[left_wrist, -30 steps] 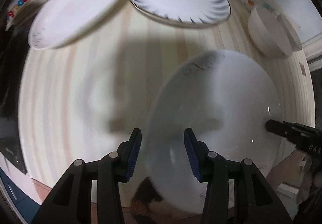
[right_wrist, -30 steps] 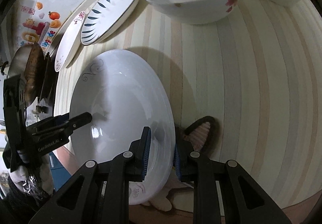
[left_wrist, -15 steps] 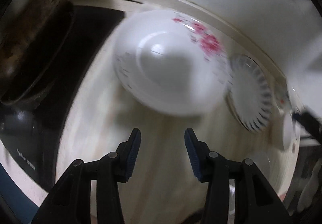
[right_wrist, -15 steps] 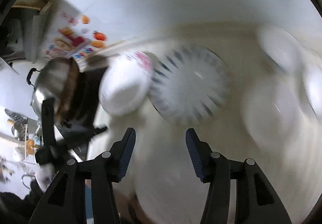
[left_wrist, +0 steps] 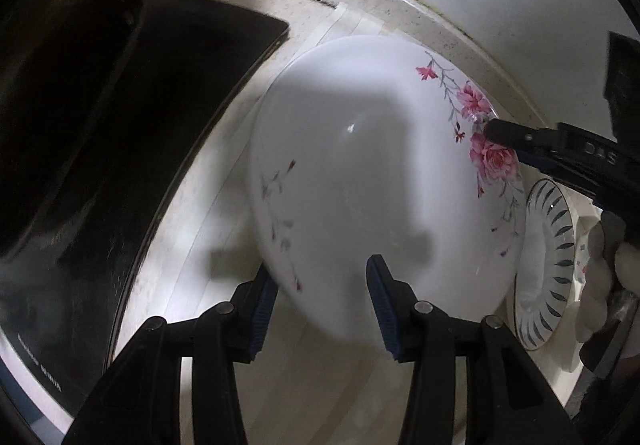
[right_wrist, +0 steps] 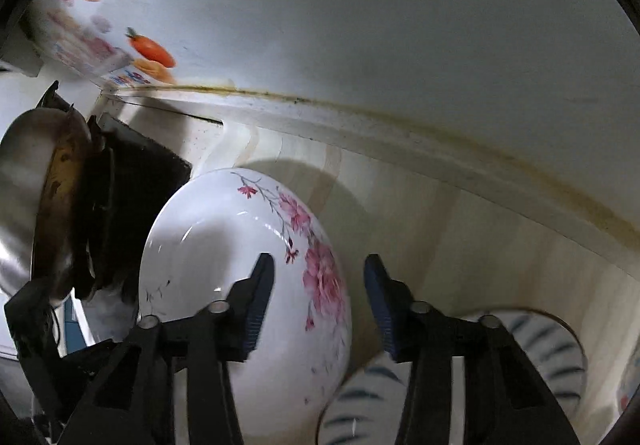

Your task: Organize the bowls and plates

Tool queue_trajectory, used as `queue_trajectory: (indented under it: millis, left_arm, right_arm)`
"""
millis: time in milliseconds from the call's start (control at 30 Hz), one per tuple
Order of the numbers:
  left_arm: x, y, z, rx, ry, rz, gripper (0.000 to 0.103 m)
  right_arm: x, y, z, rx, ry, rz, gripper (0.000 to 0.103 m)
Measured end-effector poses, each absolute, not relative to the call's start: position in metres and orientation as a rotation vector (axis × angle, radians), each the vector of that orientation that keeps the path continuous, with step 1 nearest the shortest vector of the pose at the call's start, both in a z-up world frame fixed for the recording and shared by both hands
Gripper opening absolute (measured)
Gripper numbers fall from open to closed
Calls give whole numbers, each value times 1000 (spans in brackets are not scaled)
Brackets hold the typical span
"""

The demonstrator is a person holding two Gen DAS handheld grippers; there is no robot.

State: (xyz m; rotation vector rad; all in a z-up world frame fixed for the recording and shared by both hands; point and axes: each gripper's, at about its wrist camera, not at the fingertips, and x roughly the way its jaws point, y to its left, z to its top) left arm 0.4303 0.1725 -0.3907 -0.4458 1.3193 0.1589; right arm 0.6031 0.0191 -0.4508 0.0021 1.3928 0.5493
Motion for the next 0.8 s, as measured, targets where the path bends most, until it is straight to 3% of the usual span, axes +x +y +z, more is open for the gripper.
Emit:
queue_trajectory:
  millis: [67,200,800]
  left_arm:
    - [430,170,-392,-427,1311,171,37]
    - [428,169,-394,-414,1297,172,31]
    - [398,159,-340,-336,1250,105,31]
  right_arm:
    - [607,19,-460,30,1411,552,31]
    - [612,12,-469,101,1407,537,21]
    - [575,-14,-426,136,1332,616,18]
